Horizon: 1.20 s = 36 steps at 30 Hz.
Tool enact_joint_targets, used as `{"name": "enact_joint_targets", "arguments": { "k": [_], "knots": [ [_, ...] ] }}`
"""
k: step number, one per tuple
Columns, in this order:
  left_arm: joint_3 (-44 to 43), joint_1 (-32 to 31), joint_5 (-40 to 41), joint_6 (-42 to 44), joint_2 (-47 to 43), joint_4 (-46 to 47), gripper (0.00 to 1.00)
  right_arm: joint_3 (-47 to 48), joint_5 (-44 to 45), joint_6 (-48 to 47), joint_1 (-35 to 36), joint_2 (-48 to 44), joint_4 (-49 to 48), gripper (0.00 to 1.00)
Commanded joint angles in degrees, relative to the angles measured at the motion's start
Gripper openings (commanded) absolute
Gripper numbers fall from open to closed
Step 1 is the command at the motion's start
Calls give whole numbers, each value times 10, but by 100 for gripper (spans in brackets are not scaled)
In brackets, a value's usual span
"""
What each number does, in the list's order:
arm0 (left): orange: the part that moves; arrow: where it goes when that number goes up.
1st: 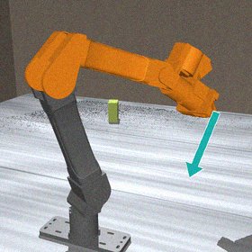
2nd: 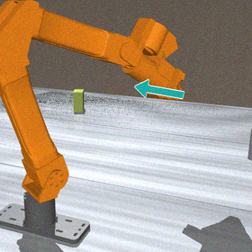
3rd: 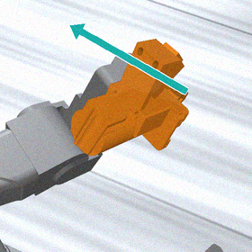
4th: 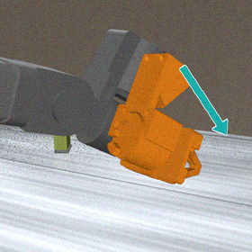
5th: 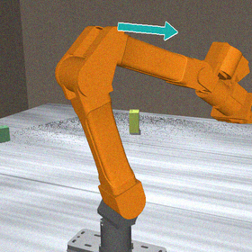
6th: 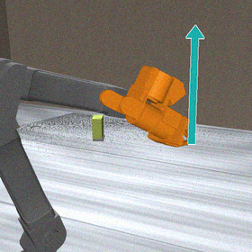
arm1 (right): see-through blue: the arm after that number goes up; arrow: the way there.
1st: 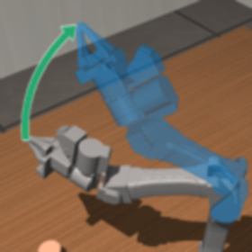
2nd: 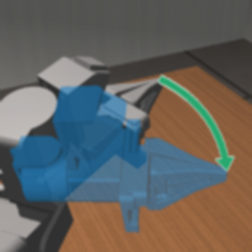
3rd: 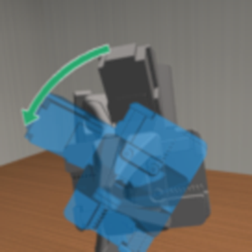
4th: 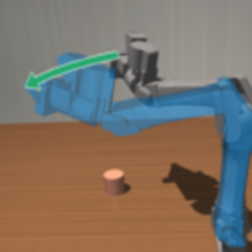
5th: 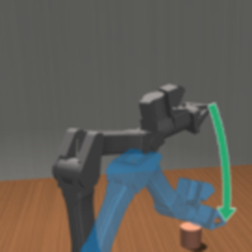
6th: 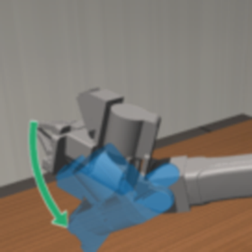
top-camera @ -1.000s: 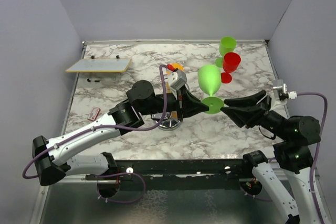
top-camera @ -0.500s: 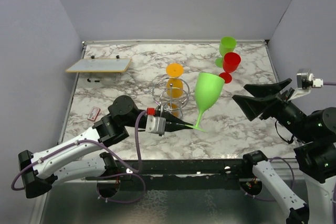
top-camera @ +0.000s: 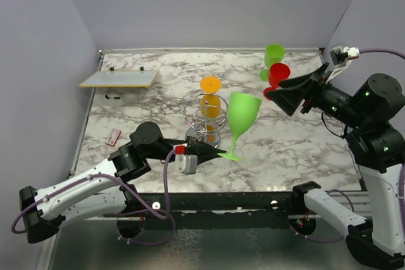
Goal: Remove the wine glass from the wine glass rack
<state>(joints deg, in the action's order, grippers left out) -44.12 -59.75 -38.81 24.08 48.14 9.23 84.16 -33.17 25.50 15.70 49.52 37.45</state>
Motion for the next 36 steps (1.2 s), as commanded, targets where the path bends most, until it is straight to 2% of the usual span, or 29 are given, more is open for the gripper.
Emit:
{"name": "enact_joint_targets", "arguments": {
  "k": [1,5,8,12,14,17,24,30,36],
  "knots": [
    [24,-4,-19,38,-50,-35,0,22,-49,-38,3,0,39,76],
    [40,-4,-62,119,-70,-108,0,20,-123,-42,2,4,79,76],
    [60,-4,-73,163,-77,-126,0,4,-215,-23,2,-4,79,76],
    [68,-4,-101,185,-74,-153,0,-10,-295,6,3,-12,107,75],
    [77,-4,-119,183,-79,-156,0,-32,-330,22,2,-20,111,72],
    [84,-4,-136,170,-90,-158,0,-74,-349,39,2,-37,102,69],
    [92,-6,-174,154,-98,-162,0,-147,-344,3,3,-25,142,68],
    [103,-10,-176,149,-90,-163,0,-208,-382,36,3,-20,85,67],
    [100,-13,-178,156,-73,-163,0,-235,-418,73,5,-11,34,57]
  ]
}}
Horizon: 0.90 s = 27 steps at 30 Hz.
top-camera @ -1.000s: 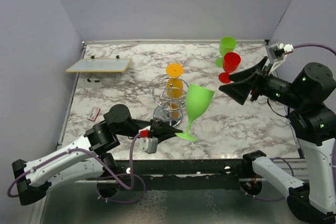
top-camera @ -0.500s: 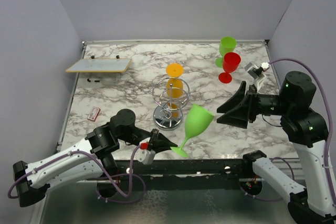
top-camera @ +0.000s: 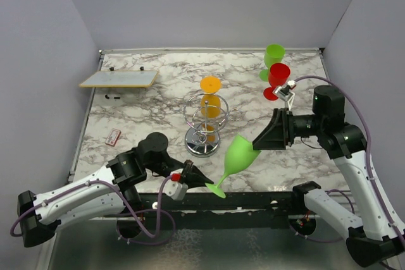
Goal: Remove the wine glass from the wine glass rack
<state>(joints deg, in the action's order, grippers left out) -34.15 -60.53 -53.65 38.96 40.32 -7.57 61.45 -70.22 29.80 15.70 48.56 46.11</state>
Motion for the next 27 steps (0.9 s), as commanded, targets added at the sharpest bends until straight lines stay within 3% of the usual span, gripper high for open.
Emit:
{"name": "enact_joint_targets", "arguments": {
  "k": [1,10,17,27],
  "knots": [
    [0,-6,-29,8,8,5,0,-12,-51,32,6,-1,-55,56],
    [2,-16,-30,9,21,5,0,-55,-75,39,31,-7,-65,53],
    [10,-26,-8,8,31,4,0,-97,-97,53,39,-7,-106,29],
    [16,-27,22,-27,15,4,0,-124,-134,86,51,-54,-128,11]
  ]
}}
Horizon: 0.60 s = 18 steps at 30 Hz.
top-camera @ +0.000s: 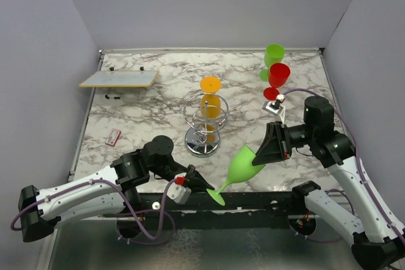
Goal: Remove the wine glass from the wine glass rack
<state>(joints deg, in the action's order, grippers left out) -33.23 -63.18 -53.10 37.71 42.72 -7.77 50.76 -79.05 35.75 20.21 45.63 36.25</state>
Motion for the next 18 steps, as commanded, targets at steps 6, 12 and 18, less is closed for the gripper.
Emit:
{"name": "enact_joint_targets", "arguments": {
  "k": [6,12,18],
  "knots": [
    [-5,-1,27,-26,-5,6,0,-19,-48,27,9,-37,-26,1],
    [-3,-1,73,-64,-29,5,46,20,1,-50,8,-39,81,1],
    [6,-1,101,-84,-66,7,70,108,231,-172,9,-23,304,1]
  ]
}}
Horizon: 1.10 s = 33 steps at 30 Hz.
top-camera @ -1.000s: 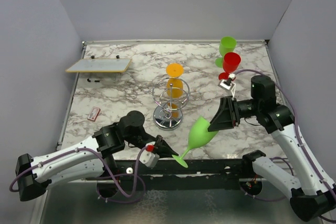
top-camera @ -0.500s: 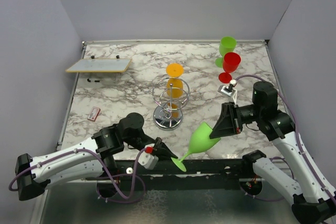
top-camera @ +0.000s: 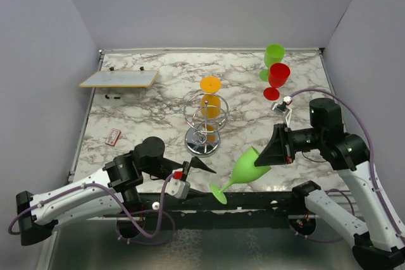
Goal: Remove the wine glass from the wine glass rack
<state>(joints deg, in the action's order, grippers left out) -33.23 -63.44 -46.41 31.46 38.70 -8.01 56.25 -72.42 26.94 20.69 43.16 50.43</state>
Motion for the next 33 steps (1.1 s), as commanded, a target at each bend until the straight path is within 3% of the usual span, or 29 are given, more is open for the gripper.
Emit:
{"name": "enact_joint_targets", "arguments": {
  "k": [1,2,10,13,16,19,26,33],
  "knots": [
    [7,2,37,-23,-30,9,91,67,215,-87,4,1,187,1],
    [7,2,43,-25,-36,9,98,76,256,-87,4,-1,205,1],
    [7,2,82,-71,-70,35,99,171,663,-16,4,9,262,1],
    [5,2,120,-107,-75,51,99,199,835,-16,4,61,245,1],
    [-3,2,161,-139,-80,62,99,214,929,-35,4,129,205,1],
    [-11,2,200,-170,-83,70,99,221,971,-46,3,186,149,1],
    [-12,2,263,-235,-95,70,99,210,928,-71,3,299,-4,1],
    [-19,2,290,-302,-108,68,99,247,956,-71,-8,419,-16,1]
  ]
}}
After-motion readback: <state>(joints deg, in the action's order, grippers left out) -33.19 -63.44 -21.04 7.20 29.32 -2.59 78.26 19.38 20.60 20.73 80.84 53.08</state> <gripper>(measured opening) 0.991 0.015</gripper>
